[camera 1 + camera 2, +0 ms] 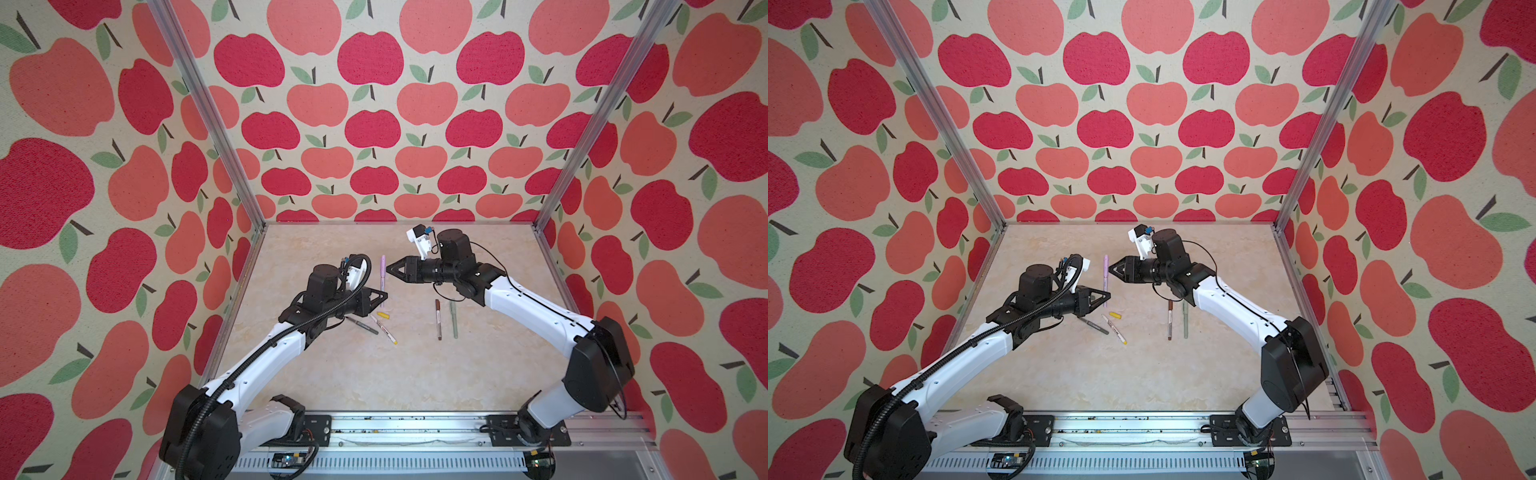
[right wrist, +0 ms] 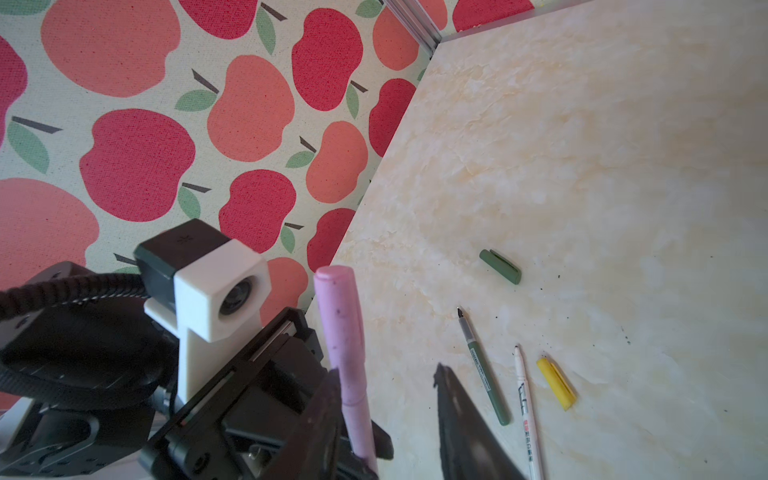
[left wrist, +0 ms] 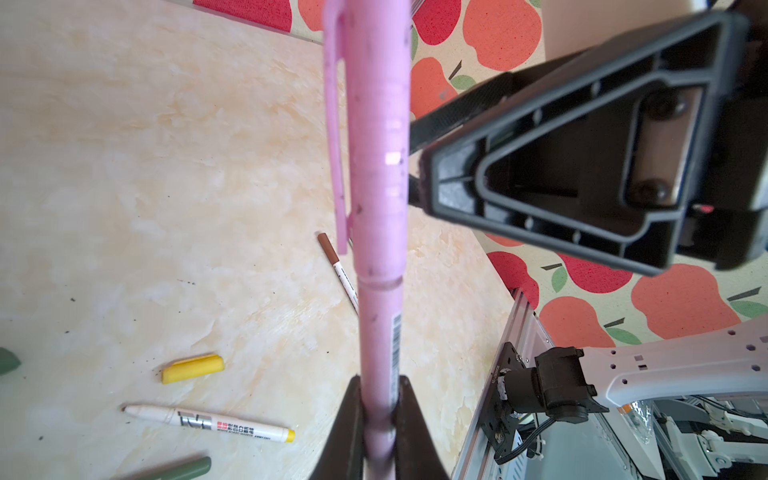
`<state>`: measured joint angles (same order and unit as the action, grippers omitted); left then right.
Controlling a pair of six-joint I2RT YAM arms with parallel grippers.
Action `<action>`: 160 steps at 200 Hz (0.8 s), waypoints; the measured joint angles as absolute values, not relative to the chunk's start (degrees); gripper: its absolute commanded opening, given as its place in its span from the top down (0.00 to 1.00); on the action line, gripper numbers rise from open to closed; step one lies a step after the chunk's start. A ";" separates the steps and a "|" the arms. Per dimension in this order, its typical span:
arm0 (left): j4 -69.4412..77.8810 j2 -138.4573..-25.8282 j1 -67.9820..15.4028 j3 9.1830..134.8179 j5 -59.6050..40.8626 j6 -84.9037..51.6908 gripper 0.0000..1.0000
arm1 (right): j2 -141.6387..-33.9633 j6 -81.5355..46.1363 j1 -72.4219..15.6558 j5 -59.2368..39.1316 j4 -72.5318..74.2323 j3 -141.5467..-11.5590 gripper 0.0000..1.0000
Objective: Insert the pens into the pen caps
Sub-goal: 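Open the right gripper to release the cap on the pen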
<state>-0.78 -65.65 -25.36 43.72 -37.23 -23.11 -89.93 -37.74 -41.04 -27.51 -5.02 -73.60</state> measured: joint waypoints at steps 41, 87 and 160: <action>-6.02 -65.28 -26.46 43.86 -33.52 -18.44 1.00 | -89.69 -34.59 -40.73 -27.46 -9.34 -77.19 0.45; -9.67 -65.23 -27.94 44.88 -30.04 -14.90 1.00 | -90.32 -33.71 -41.08 -27.24 -12.03 -79.50 0.43; -11.40 -65.10 -30.37 45.41 -26.17 -12.36 1.00 | -94.04 -32.03 -43.03 -24.84 -16.60 -84.73 0.49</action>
